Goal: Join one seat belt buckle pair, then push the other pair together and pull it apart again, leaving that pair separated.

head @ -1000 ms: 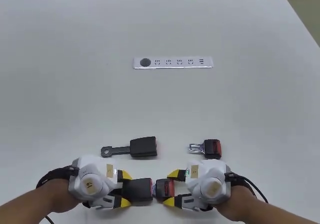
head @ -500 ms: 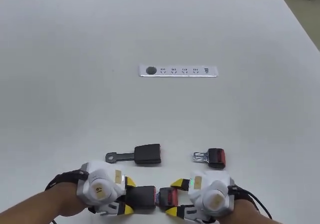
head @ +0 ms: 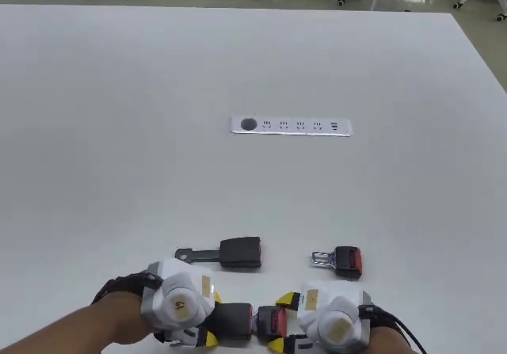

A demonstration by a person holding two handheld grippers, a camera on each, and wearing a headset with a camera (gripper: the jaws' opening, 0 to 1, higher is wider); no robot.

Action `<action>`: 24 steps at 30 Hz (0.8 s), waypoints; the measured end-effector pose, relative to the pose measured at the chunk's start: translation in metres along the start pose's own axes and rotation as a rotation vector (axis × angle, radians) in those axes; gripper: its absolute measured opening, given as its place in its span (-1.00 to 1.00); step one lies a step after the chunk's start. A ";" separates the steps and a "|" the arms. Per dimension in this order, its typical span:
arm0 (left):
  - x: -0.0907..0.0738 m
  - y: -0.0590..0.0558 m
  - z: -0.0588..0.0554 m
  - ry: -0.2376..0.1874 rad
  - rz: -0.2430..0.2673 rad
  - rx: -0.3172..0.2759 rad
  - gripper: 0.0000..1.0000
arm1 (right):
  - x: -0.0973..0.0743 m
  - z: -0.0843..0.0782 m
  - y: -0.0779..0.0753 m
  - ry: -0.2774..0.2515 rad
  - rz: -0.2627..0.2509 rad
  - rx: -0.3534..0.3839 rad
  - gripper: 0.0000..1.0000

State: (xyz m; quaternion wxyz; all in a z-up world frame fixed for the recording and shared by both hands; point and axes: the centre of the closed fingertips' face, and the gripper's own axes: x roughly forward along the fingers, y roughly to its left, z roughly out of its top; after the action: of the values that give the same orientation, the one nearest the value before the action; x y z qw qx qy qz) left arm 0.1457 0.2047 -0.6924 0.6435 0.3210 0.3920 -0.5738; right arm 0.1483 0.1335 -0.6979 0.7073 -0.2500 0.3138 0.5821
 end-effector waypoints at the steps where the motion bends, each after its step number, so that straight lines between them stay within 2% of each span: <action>1: 0.000 0.000 0.000 0.004 0.002 0.000 -0.32 | 0.000 0.000 0.000 0.003 -0.001 -0.001 -0.32; 4: 0.000 -0.007 0.002 0.000 -0.021 -0.031 -0.18 | -0.003 0.001 0.002 0.010 -0.014 0.007 -0.29; 5: 0.000 -0.012 0.005 -0.012 -0.037 -0.059 -0.09 | -0.005 0.001 0.002 0.009 -0.023 0.035 -0.25; 6: -0.001 -0.014 0.006 -0.018 -0.042 -0.062 0.03 | -0.006 0.001 0.005 -0.003 -0.013 0.084 -0.17; 8: -0.002 -0.017 0.006 -0.019 -0.035 -0.068 0.13 | -0.010 0.003 0.006 -0.023 -0.008 0.089 0.05; 11: -0.006 -0.015 0.008 -0.031 -0.005 -0.080 0.16 | -0.012 0.003 0.004 -0.046 -0.026 0.071 0.12; 12: -0.007 -0.016 0.012 -0.054 -0.009 -0.117 0.22 | -0.013 0.002 0.001 -0.048 -0.030 0.075 0.12; 13: -0.007 -0.016 0.012 -0.067 -0.011 -0.127 0.27 | -0.015 0.002 0.000 -0.050 -0.037 0.074 0.14; 14: -0.009 -0.015 0.013 -0.073 0.000 -0.129 0.34 | -0.018 0.004 0.000 -0.057 -0.050 0.070 0.16; 21: -0.020 -0.009 0.021 -0.095 0.045 -0.147 0.41 | -0.038 0.009 -0.011 -0.106 -0.110 0.095 0.23; 24: -0.025 -0.004 0.025 -0.110 0.080 -0.133 0.45 | -0.049 0.009 -0.013 -0.109 -0.117 0.079 0.28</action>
State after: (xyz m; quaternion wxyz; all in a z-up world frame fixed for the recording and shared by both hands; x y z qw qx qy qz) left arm 0.1446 0.1947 -0.6586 0.7063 0.2608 0.3802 -0.5371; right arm 0.1567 0.1050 -0.6560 0.7654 -0.2075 0.2824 0.5398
